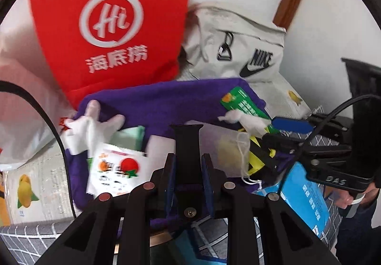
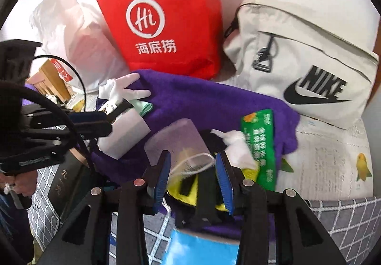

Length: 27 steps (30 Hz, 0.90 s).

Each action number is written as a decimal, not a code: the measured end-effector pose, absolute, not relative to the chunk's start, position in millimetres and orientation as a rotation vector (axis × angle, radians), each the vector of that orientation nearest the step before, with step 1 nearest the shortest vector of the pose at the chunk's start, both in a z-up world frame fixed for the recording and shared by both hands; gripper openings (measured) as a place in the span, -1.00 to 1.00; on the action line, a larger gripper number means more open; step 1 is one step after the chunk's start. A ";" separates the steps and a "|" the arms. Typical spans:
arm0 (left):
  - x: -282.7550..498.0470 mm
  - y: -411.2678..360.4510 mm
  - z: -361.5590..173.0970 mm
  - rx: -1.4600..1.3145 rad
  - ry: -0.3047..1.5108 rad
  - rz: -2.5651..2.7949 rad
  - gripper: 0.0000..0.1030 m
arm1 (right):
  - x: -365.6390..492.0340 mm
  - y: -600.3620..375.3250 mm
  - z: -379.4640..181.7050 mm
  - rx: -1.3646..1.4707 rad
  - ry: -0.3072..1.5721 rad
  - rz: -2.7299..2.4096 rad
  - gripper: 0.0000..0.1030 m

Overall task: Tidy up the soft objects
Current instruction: 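Lower the mesh bag and strap onto the towel and open both tools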

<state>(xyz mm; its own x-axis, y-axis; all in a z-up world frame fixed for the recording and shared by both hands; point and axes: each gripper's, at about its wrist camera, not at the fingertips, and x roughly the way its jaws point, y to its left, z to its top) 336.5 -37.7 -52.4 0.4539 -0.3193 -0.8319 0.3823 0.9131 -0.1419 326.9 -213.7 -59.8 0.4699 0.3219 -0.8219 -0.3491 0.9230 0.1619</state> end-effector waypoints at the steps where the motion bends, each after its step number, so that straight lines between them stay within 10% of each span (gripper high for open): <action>1: 338.2 -43.6 -56.2 0.088 1.023 -0.442 -0.59 | 325.1 -216.9 -58.0 -0.031 0.996 0.405 -0.23; 21: 361.1 -75.4 -95.2 0.123 1.137 -0.420 -0.55 | 301.5 -248.3 -59.2 -0.015 0.988 0.330 -0.23; 27: 356.1 -70.4 -79.9 0.109 1.117 -0.363 -0.01 | 292.7 -252.2 -52.4 -0.006 0.976 0.317 -0.06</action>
<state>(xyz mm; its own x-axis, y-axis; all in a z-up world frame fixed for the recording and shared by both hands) 356.1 -70.4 -79.9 0.3866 -0.2302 -0.8931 0.3384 0.9362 -0.0948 292.7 -252.2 -52.4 0.5177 0.2617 -0.8145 -0.2672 0.9539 0.1366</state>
